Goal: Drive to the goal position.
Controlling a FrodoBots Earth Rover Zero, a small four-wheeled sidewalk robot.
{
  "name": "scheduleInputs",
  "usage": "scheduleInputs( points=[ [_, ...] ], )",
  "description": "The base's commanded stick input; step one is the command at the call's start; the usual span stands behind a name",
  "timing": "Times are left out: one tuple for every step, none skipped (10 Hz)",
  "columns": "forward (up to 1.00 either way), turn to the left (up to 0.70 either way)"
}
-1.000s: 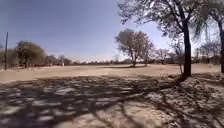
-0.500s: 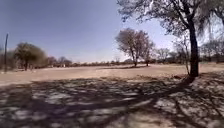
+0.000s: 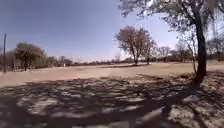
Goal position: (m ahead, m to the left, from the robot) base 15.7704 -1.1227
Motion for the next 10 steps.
scheduleInputs(
  points=[
    [0.85,0.0],
    [0.85,0.0],
    [0.85,0.0],
    [0.85,0.0],
    [0.85,0.0],
    [0.85,0.0],
    [0.85,0.0],
    [0.85,0.0],
    [0.85,0.0],
    [0.85,0.0]
  ],
)
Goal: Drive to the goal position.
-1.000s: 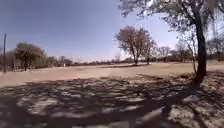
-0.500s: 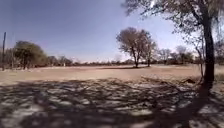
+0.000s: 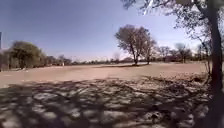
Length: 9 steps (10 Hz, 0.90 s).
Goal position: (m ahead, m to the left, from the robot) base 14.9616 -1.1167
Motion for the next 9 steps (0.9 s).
scheduleInputs(
  points=[
    [0.85,0.0],
    [0.85,-0.07],
    [0.85,-0.18],
    [0.85,-0.25],
    [0.85,-0.31],
    [0.85,0.0],
    [0.85,0.0],
    [0.85,0.0],
    [0.85,0.0]
  ],
)
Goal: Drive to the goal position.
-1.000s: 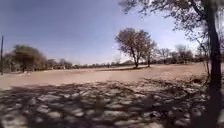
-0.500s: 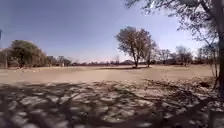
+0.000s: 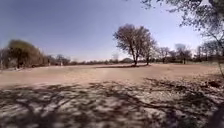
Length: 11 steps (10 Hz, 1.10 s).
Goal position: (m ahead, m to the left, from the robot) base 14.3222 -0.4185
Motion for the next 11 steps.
scheduleInputs(
  points=[
    [0.85,0.0],
    [0.85,0.0],
    [0.85,0.0],
    [0.85,0.0],
    [0.85,0.0],
    [0.85,0.0],
    [0.85,0.0],
    [0.85,0.0],
    [0.85,0.0],
    [0.85,0.0],
    [0.85,0.0]
  ],
)
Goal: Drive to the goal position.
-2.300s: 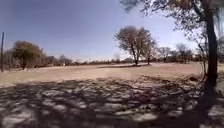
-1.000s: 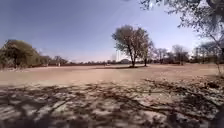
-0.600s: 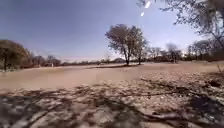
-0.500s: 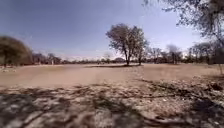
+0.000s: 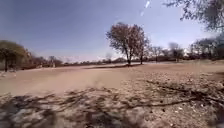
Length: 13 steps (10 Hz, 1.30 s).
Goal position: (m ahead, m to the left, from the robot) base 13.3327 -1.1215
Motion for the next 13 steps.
scheduleInputs(
  points=[
    [0.85,0.0],
    [0.85,0.0],
    [0.85,0.0],
    [0.85,0.0],
    [0.85,0.0],
    [0.85,0.0],
    [0.85,0.0],
    [0.85,0.0],
    [0.85,0.0],
    [0.85,0.0],
    [0.85,0.0],
    [0.85,0.0],
    [0.85,0.0]
  ],
)
